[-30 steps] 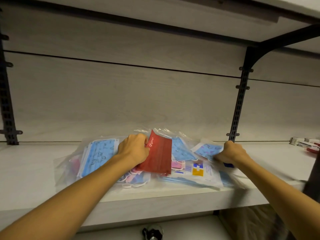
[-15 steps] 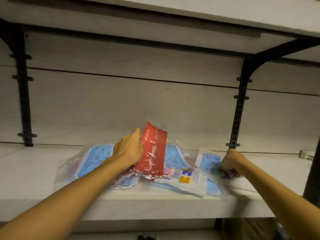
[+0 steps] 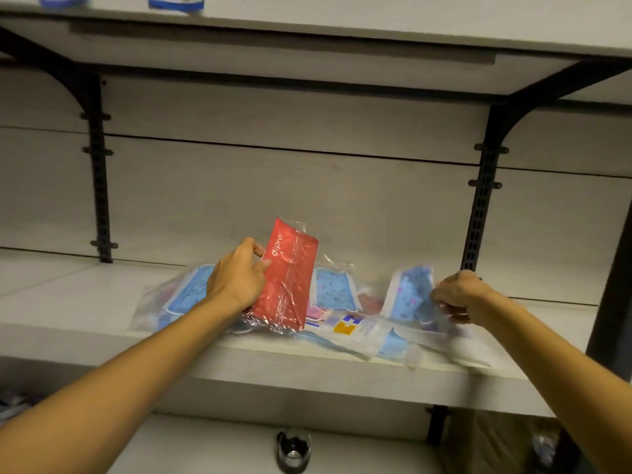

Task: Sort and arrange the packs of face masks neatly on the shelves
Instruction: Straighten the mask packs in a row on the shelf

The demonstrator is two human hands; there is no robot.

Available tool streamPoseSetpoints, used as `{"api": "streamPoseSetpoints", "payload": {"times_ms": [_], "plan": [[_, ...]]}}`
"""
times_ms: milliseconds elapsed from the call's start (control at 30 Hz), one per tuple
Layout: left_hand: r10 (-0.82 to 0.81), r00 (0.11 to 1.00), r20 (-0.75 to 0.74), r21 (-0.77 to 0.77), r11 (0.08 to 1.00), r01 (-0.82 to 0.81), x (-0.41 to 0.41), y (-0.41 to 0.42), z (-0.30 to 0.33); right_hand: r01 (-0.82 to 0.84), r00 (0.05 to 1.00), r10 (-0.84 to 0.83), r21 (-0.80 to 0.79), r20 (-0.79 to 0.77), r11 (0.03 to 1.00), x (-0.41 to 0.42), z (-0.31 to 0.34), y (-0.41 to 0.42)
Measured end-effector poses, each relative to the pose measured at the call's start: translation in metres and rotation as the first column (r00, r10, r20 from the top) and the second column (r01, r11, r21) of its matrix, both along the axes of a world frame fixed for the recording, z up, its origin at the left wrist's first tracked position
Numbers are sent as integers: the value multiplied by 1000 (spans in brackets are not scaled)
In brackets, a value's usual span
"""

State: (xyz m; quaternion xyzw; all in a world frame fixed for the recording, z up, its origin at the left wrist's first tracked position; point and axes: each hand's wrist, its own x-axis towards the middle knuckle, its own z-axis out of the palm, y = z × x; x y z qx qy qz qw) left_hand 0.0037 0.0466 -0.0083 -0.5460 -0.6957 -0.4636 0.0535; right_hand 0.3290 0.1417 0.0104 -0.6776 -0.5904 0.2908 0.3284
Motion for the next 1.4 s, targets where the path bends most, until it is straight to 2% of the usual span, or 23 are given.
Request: {"api": "streamPoseSetpoints", "payload": {"times_ms": [133,200,267,333,500,600,700,1000,1133,1400], "plan": [[58,994,95,38,997,-62,-4,-20,0,-83,981,112,178,-157,980,-9,20,-19],[85,988,128,57,994,-93,-5,-32,0,-123,945,193,260,-263,958,-19,28,-32],[107,981,161,62,991,-118,-8,-45,-1,-157,912,278,369,-303,916,-34,30,-45],[138,974,178,49,988,-148,-15,-58,-3,-159,915,297,432,-274,888,-51,29,-51],[255,959,124,47,964,-262,-42,-96,-5,-223,951,293,435,-99,872,-86,24,-62],[273,955,115,71,957,-282,-59,-118,-9,-269,946,324,530,-11,804,-105,32,-77],[285,948,140,92,950,-299,-77,-137,-10,-320,911,413,611,-11,724,-134,44,-96],[391,881,268,141,888,-437,-156,-217,-15,-365,775,582,578,-245,730,-258,24,-142],[464,845,265,178,838,-515,-195,-259,-20,-371,708,603,534,-367,760,-310,8,-175],[469,780,413,209,785,-583,-265,-335,-51,-372,565,595,468,-571,802,-412,-33,-262]]}}
